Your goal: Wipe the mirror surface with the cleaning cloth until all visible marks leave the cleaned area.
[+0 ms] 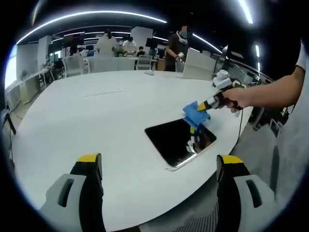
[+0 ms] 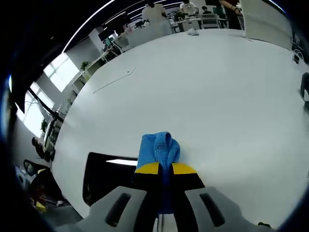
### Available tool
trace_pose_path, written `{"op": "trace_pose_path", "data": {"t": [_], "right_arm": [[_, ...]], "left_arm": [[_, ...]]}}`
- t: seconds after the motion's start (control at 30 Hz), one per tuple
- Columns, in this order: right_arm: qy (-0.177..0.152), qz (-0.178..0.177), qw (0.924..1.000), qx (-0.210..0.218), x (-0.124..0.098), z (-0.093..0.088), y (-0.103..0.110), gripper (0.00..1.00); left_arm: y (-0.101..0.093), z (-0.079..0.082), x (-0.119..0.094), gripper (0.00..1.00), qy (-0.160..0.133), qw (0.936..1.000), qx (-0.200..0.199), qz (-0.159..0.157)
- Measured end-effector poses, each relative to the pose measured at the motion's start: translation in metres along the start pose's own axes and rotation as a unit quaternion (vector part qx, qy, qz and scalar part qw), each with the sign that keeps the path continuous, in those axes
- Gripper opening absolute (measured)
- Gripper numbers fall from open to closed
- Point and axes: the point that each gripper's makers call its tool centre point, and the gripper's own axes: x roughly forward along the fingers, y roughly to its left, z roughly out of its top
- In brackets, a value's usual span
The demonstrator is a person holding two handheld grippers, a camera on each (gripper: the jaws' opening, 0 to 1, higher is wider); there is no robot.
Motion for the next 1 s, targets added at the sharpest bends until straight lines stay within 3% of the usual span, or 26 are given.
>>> {"op": "trace_pose_path", "data": {"t": [0.27, 0.33, 0.47, 0.67, 1.0], "right_arm": [[-0.018, -0.034, 0.9992, -0.01, -0.027, 0.026, -0.041, 0.02], [-0.006, -0.064, 0.9976, -0.027, -0.032, 0.023, -0.057, 0.02], [0.002, -0.072, 0.9971, -0.023, -0.027, 0.013, -0.066, 0.02], [0.012, -0.058, 0.9981, -0.021, -0.009, -0.006, -0.053, 0.03], [0.014, -0.039, 0.9985, -0.035, 0.007, -0.022, -0.03, 0.05]], "left_arm": [[-0.002, 0.001, 0.004, 0.99, 0.0, 1.0, 0.005, -0.004], [-0.003, 0.002, 0.004, 0.99, -0.001, 1.0, 0.005, -0.004], [-0.004, 0.003, 0.004, 0.99, -0.001, 1.0, 0.006, -0.004], [-0.005, 0.004, 0.001, 0.99, -0.002, 1.0, 0.007, 0.0], [-0.001, 0.002, -0.005, 0.99, -0.002, 0.9999, 0.005, 0.009]]}}
